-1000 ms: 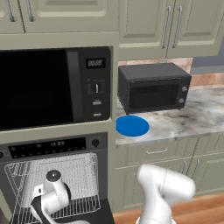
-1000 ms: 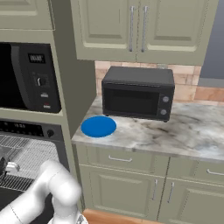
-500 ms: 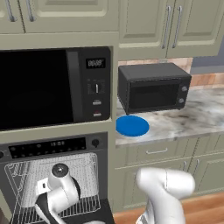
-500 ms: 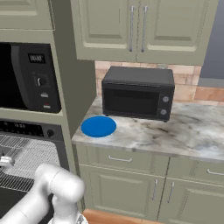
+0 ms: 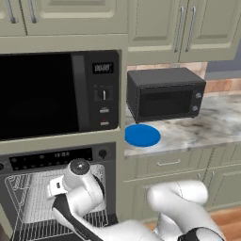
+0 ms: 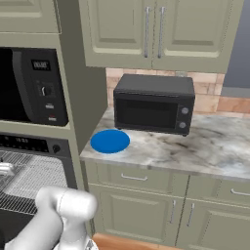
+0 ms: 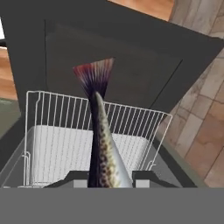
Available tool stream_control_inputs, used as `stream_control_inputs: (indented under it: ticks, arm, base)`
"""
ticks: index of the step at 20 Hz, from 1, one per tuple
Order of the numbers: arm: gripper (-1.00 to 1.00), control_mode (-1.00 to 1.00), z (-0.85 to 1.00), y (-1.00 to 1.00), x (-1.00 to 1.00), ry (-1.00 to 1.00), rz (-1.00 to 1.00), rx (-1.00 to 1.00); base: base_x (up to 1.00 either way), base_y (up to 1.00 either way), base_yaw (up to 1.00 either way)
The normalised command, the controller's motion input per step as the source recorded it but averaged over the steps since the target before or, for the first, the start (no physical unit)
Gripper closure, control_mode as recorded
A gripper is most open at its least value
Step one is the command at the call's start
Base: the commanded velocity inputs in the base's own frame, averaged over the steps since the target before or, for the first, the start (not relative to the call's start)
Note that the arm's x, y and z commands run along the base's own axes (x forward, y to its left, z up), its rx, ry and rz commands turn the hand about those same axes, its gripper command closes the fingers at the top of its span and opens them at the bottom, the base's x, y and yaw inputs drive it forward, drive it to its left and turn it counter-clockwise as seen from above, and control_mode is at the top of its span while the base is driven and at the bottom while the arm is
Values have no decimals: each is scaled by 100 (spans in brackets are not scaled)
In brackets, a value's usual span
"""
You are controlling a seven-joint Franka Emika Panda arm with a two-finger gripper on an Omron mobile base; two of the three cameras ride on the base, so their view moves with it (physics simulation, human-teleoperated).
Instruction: Take the fish from the oven and place it on the plate on the counter.
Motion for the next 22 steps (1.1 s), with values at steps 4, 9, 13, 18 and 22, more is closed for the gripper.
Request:
stream_control_inputs:
  ticks: [4, 9, 13, 18, 22]
  arm:
    - [100, -100, 100, -59, -18, -7, 0, 8]
    - [100, -100, 96, -76, -17, -11, -7, 16]
    - [100, -100, 66, -94, -19, -12, -22, 19]
    - [100, -100, 44, -98, -11, -13, -30, 19]
    - [100, -100, 24, -92, 0, -9, -29, 12]
  base:
    - [0, 0, 0]
    - [0, 0, 0]
    - [0, 0, 0]
    - [0, 0, 0]
    - [0, 0, 0]
